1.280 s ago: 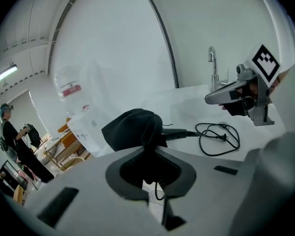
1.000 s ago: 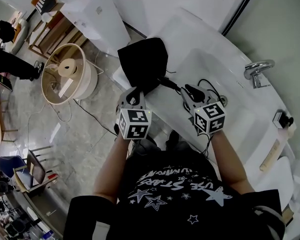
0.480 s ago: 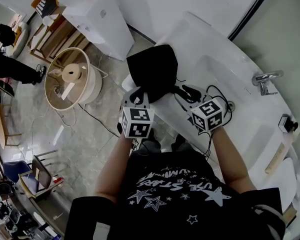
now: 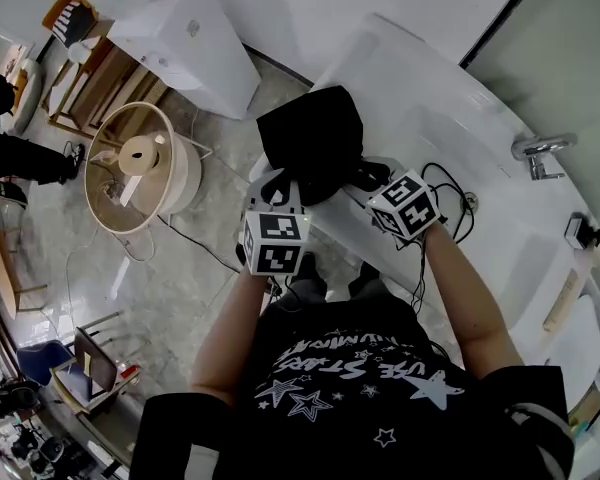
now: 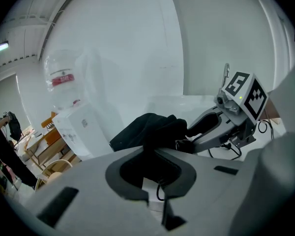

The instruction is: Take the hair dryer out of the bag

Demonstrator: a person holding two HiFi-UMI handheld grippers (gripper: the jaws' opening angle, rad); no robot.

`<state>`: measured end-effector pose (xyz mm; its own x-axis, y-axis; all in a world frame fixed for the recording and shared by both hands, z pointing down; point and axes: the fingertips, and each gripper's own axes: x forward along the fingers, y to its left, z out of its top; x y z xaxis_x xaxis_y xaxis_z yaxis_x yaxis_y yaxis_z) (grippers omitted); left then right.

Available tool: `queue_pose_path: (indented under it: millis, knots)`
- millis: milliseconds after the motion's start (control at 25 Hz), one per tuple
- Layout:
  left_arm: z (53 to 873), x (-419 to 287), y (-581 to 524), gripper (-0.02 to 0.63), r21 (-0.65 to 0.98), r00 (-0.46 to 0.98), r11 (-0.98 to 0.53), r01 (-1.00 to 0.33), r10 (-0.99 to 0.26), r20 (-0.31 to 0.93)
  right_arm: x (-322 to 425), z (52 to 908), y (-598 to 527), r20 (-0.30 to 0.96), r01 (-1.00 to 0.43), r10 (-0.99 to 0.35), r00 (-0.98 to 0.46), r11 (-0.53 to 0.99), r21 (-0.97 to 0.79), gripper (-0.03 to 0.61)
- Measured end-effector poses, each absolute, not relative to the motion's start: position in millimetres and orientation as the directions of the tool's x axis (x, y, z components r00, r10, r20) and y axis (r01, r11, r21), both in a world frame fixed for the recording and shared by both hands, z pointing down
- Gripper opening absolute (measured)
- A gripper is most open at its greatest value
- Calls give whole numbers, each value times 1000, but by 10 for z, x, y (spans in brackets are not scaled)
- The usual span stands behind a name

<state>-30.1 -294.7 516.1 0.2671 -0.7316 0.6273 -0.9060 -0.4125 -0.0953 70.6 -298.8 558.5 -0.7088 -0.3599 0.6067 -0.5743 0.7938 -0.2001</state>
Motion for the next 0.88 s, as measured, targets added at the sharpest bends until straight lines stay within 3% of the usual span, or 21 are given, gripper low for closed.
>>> queue_pose_path:
  millis: [200, 880]
  knots:
    - [5168, -312, -2937, 18, -82, 292, -433, -898, -724, 625, 594, 5700, -3025, 662, -550, -329, -674, 821, -151, 225]
    - [5151, -339, -2780, 18, -60, 271, -389, -919, -736, 621, 492, 5911, -3138, 744, -563, -351, -569, 826, -40, 198]
